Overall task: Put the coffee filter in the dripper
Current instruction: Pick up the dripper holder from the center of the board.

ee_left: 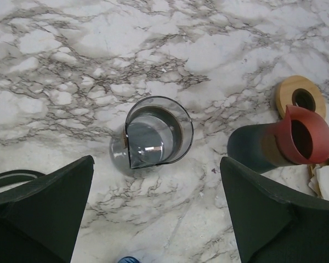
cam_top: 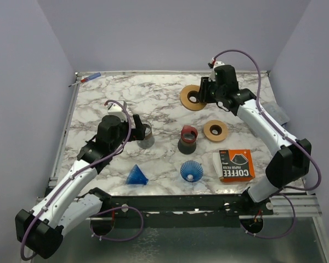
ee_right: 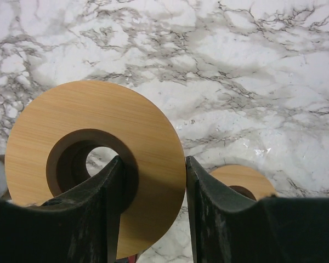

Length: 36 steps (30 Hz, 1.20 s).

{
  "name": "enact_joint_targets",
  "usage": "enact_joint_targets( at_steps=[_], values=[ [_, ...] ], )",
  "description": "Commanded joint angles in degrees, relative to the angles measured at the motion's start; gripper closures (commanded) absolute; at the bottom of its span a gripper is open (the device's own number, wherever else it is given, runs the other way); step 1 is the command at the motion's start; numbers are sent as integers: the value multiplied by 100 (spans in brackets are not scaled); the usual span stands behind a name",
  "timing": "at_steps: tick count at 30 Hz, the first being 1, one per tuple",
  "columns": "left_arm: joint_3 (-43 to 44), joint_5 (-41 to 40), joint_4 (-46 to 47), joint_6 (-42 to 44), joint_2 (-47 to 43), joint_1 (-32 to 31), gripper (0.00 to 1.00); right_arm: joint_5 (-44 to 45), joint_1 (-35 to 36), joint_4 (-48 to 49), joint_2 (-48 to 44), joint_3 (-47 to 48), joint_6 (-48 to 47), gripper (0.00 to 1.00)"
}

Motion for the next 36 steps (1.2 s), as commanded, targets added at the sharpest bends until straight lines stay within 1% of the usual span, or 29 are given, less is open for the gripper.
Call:
enact_joint_targets(
  at_steps=[1, 2, 5, 8, 12, 15, 21, 25, 27, 31, 33, 36],
  values=[
    [240, 812, 226, -668, 314, 27, 1, -104, 38, 30, -618, -372, -60, 83],
    [289, 992, 282, -807, 393, 30, 1, -309, 34, 51, -723, -471, -52, 83],
    [366, 1472, 495, -1244, 561, 26, 1, -540, 36, 64, -1001, -762, 28, 83],
    [291, 2034, 968, -1858, 668, 27, 1, -735, 39, 166, -1247, -1080, 79, 83],
    [-48, 2832, 2149, -2756, 863, 12, 1, -1035, 40, 300, -1450, -1349, 159, 83],
    [-253, 3181, 2941, -3228, 1069, -62, 2, -1285, 38, 348, -1531, -1458, 215, 83],
    [-159, 3185, 3411, -3504, 1375, -366, 8, -1756, 44, 390, -1578, -1545, 348, 83],
    [-242, 3266, 4044, -3919, 1636, -454, 15, -1834, 57, 346, -1653, -1529, 359, 83],
    [-235, 3300, 4207, -4019, 1768, -504, 19, -1913, 81, 326, -1680, -1517, 385, 83],
    [-230, 3280, 4570, -4218, 1943, -656, 24, -1994, 183, 304, -1714, -1512, 460, 83],
    [-207, 3217, 4751, -4346, 2004, -726, 28, -1969, 219, 240, -1689, -1472, 459, 83],
    [-99, 3162, 4835, -4355, 2093, -830, 31, -1956, 258, 209, -1676, -1436, 465, 83]
  ],
)
